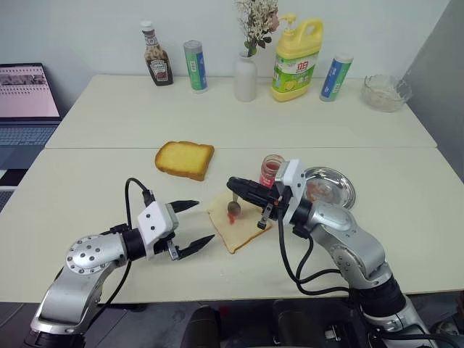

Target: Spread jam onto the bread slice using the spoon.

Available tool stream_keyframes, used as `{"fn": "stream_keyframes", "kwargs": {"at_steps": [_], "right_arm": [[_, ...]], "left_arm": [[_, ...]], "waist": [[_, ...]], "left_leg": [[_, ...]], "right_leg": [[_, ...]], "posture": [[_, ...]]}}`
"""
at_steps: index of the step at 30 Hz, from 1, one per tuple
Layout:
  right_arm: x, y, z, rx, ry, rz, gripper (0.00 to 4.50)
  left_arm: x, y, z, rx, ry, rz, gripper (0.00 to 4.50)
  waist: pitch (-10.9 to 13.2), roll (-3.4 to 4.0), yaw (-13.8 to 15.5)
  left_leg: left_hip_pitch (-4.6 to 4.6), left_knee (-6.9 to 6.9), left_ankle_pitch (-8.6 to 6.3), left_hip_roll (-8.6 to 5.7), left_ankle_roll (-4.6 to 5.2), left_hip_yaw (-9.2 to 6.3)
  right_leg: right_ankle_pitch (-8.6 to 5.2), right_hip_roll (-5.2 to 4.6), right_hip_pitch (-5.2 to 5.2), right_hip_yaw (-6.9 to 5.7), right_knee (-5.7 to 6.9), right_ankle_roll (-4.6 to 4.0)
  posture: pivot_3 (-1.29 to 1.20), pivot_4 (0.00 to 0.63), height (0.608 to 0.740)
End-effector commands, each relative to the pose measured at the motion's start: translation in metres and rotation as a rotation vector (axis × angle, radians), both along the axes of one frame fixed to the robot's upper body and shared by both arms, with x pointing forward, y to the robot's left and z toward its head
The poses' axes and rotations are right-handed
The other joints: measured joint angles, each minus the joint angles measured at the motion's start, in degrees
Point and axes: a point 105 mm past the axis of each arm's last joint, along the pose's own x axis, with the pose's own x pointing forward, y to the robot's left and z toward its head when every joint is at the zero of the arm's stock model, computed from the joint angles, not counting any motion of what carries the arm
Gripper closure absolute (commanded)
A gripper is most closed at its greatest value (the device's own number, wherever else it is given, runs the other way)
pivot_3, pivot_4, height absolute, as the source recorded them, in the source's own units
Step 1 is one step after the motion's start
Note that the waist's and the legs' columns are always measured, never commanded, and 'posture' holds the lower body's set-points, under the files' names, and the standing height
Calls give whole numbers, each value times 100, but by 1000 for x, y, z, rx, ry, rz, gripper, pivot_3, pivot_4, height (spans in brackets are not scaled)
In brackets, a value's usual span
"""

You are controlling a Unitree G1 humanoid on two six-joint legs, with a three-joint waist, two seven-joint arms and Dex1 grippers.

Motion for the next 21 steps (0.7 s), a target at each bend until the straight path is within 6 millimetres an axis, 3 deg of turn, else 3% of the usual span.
{"fn": "stream_keyframes", "kwargs": {"at_steps": [1, 5, 11, 17, 21], "right_arm": [[-10, 0, 15, 18, -94, 31, 4463], [-6, -6, 15, 51, -61, -1, 4463], [16, -28, 11, 241, 216, -147, 4463], [18, -28, 2, 381, 472, -168, 4463], [22, -26, -15, 448, 670, -198, 4463]], "left_arm": [[-1, -7, 13, 10, -44, -26, 0], [1, -7, 15, 13, -47, -24, 0], [2, 0, 15, 30, -58, -13, 0], [7, 8, 15, 30, -77, 20, 0], [9, 12, 15, 31, -88, 37, 0]], "waist": [[0, 0, 2], [0, -1, 4], [-1, -1, 5], [-1, -1, 0], [-1, -1, -8]], "left_leg": [[0, 0, 0, 0, 0, 0], [0, 1, 0, 0, 0, 0], [0, 2, 0, 0, 0, -1], [2, 0, 0, 1, 0, -1], [2, 1, 0, 1, 0, -2]], "right_leg": [[0, 0, 0, 0, 0, 0], [0, 0, 1, 0, 0, 0], [0, 0, 2, 1, 3, 0], [0, 0, 3, 1, 3, 0], [0, 1, 3, 1, 4, 0]], "posture": [[0, 150, 740], [0, 150, 740], [0, 150, 740], [0, 150, 740], [0, 150, 740]]}}
